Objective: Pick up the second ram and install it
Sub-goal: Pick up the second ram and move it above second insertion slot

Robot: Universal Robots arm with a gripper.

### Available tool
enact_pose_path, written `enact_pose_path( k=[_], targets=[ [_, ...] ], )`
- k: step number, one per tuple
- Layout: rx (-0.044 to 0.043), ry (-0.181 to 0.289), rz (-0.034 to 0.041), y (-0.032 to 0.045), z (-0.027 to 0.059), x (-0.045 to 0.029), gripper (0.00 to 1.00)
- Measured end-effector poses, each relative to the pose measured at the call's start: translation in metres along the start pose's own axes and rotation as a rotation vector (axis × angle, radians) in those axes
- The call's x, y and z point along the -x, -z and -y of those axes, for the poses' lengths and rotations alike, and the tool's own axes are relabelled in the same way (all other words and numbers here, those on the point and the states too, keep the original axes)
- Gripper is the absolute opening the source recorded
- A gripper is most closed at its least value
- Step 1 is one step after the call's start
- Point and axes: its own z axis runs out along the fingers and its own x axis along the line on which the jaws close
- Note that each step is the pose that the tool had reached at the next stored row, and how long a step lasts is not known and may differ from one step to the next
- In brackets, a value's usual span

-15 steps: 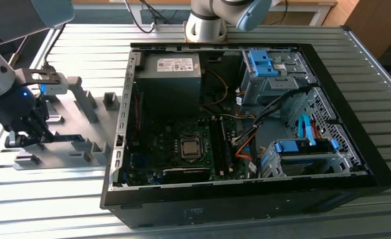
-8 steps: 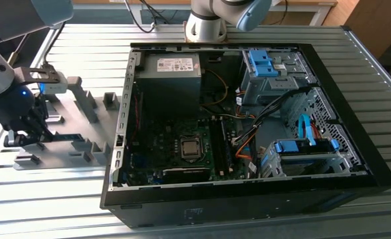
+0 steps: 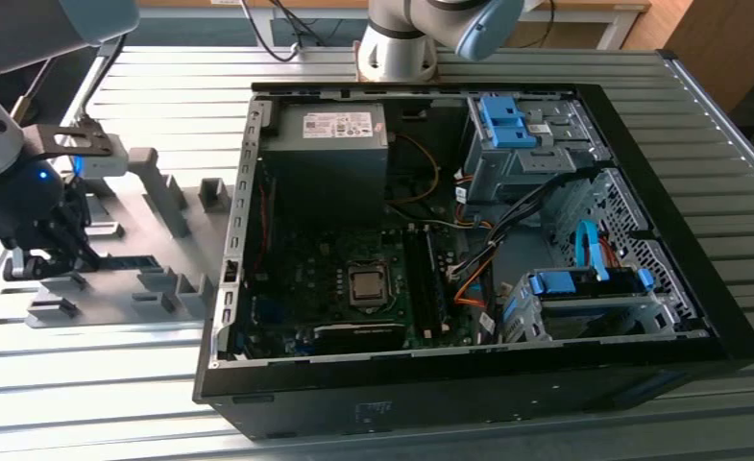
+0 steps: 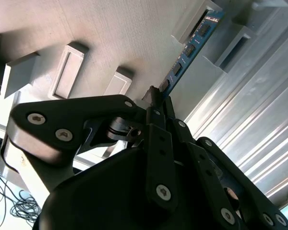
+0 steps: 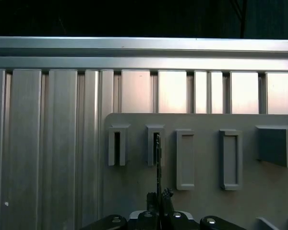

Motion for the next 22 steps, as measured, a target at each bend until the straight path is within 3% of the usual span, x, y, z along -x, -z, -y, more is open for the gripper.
enact_pose_path(
  k=[22],
  targets=[
    [0.0003,0.0,-0.0002,0.0043,-0.0001,0.0001,0.14]
  ],
)
